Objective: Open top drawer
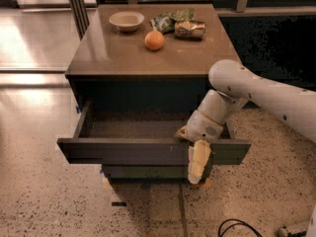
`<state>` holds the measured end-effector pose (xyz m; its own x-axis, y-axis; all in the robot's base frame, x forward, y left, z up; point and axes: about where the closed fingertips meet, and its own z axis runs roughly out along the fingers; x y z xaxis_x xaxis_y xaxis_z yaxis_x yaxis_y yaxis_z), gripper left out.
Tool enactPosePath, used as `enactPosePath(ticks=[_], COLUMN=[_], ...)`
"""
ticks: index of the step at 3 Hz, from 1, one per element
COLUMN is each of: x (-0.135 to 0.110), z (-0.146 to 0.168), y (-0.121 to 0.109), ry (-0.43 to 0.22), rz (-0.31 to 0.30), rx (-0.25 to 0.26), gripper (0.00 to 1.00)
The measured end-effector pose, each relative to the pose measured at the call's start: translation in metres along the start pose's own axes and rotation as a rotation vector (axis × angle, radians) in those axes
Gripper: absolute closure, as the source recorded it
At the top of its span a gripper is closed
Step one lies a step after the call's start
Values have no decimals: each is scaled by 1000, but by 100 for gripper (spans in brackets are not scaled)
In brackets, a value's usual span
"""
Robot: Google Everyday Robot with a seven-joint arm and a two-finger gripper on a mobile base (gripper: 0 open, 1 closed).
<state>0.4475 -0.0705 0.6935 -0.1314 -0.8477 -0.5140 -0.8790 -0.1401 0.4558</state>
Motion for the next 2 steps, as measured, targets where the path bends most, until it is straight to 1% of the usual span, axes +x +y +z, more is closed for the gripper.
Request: enactPosePath(ticks=[1, 2], x=[0, 0], z=[0, 0], y=[0, 0], ry=[0, -29], rz=[0, -12], rx=[0, -7], gripper=[0, 0])
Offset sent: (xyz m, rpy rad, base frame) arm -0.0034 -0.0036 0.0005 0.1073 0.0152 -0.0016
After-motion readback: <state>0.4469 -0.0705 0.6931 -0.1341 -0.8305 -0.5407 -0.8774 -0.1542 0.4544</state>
